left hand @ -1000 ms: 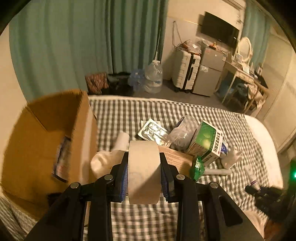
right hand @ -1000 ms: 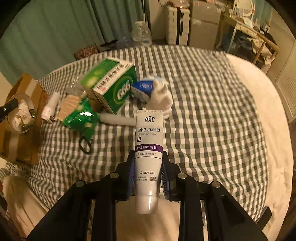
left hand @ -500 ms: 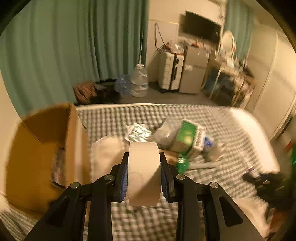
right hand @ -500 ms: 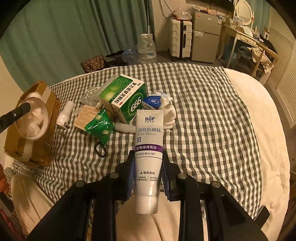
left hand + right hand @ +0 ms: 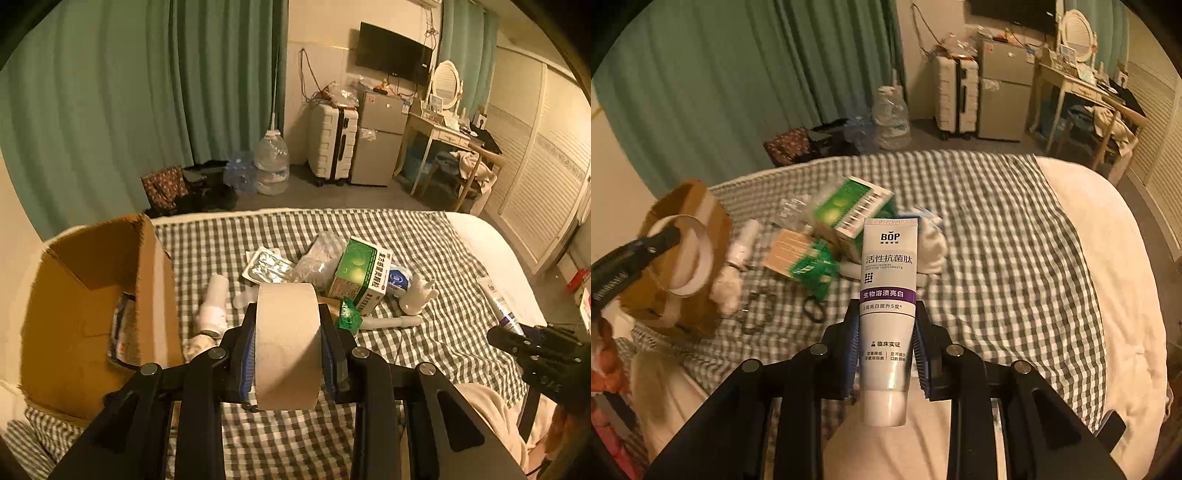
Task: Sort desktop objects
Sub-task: 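Lower the tape roll into the box with the left tool while the right tool carries the toothpaste, then return both tools to the items on the bed, then grasp the green medicine box with the left tool while the right tool grasps the green sachet, then lower the green medicine box into the cardboard box and open the left tool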
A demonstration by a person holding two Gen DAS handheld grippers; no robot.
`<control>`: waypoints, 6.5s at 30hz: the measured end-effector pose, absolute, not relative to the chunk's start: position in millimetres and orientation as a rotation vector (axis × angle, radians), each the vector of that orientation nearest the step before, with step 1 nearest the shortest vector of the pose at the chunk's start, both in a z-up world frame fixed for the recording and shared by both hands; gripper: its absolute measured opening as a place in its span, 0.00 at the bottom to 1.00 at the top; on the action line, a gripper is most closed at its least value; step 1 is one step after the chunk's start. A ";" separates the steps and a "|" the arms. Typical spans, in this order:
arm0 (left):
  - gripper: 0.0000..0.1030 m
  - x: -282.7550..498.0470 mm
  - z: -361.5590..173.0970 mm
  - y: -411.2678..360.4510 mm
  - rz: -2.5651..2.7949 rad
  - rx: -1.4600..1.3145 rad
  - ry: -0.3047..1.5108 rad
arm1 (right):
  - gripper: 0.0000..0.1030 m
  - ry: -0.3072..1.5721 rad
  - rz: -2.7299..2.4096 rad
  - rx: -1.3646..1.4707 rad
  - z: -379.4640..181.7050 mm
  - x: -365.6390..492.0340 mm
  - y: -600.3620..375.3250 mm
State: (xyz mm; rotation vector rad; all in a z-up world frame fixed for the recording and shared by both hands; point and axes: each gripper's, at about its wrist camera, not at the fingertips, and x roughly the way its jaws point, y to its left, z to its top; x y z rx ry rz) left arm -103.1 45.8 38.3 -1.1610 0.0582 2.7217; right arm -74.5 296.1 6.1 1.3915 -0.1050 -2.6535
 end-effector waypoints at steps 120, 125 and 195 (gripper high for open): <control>1.00 -212.1 -99.8 169.9 2.522 -1.267 0.189 | 0.24 -0.535 -2.606 1.347 -102.4 -171.9 328.9; 1.00 -236.3 -109.2 190.9 2.463 -1.271 0.229 | 0.24 -0.574 -2.655 1.346 -102.7 -166.6 348.7; 0.78 -113.2 53.3 -184.1 3.062 -1.207 -0.302 | 0.14 0.032 -2.118 1.124 55.7 -114.9 12.0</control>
